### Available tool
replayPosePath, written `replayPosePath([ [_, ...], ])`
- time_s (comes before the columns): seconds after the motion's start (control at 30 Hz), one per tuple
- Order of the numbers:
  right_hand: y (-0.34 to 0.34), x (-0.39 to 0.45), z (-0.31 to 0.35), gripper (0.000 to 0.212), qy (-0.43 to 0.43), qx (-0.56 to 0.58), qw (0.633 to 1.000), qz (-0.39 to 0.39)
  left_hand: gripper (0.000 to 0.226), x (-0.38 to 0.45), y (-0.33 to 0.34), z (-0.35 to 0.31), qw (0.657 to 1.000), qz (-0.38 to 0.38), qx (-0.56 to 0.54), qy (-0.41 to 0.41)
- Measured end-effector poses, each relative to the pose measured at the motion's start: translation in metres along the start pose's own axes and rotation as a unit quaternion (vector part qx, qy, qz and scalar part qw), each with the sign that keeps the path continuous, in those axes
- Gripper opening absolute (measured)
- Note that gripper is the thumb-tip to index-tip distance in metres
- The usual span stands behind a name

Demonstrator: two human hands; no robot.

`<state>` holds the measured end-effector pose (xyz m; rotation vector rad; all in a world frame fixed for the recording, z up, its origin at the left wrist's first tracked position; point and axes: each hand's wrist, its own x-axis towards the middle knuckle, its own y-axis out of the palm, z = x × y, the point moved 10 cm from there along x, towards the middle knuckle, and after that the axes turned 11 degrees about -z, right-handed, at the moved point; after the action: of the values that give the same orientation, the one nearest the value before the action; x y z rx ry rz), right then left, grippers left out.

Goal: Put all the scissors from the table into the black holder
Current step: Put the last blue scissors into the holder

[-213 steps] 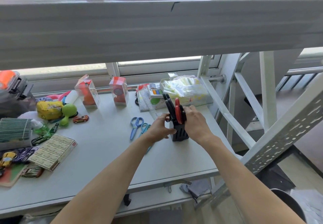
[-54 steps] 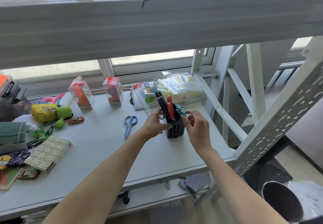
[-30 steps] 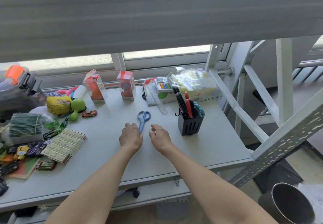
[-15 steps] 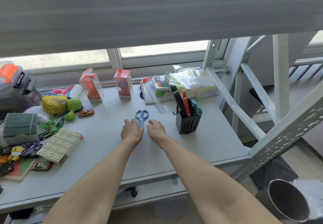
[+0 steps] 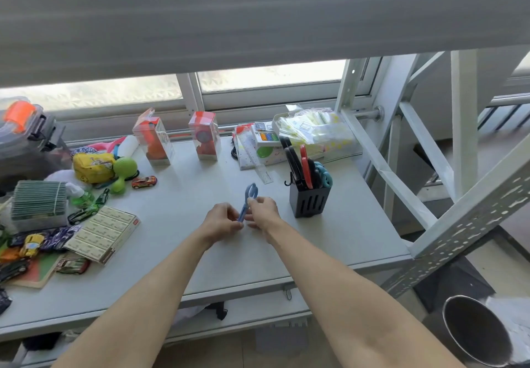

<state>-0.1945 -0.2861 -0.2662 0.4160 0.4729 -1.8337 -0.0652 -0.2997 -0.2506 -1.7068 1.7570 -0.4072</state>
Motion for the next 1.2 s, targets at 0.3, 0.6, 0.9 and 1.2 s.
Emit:
replayPosePath([
  [0.3, -0.044, -0.048, 0.042, 0.023, -0.199, 0.091, 0.976, -0.014, 0.017, -0.044, -0.003, -0.034, 0.978, 0.165, -0.102, 0.071],
  [0.6, -0.160, -0.139, 0.132, 0.018, -0.487, 0.090, 0.845, -0.202, 0.053, -0.049, 0.019, -0.096, 0.976, 0.183, -0.052, 0.104],
  [0.9, -0.236, -0.081, 0.176, 0.021, -0.486, 0.019, 0.816, -0.314, 0.087, -0.040, 0.039, -0.137, 0.988, 0.093, -0.071, 0.102],
  [1.2, -0.191, -0.036, 0.158, 0.021, -0.464, -0.134, 0.843, -0.236, 0.079, -0.040, 0.052, -0.148, 0.988, 0.095, -0.056, 0.105],
])
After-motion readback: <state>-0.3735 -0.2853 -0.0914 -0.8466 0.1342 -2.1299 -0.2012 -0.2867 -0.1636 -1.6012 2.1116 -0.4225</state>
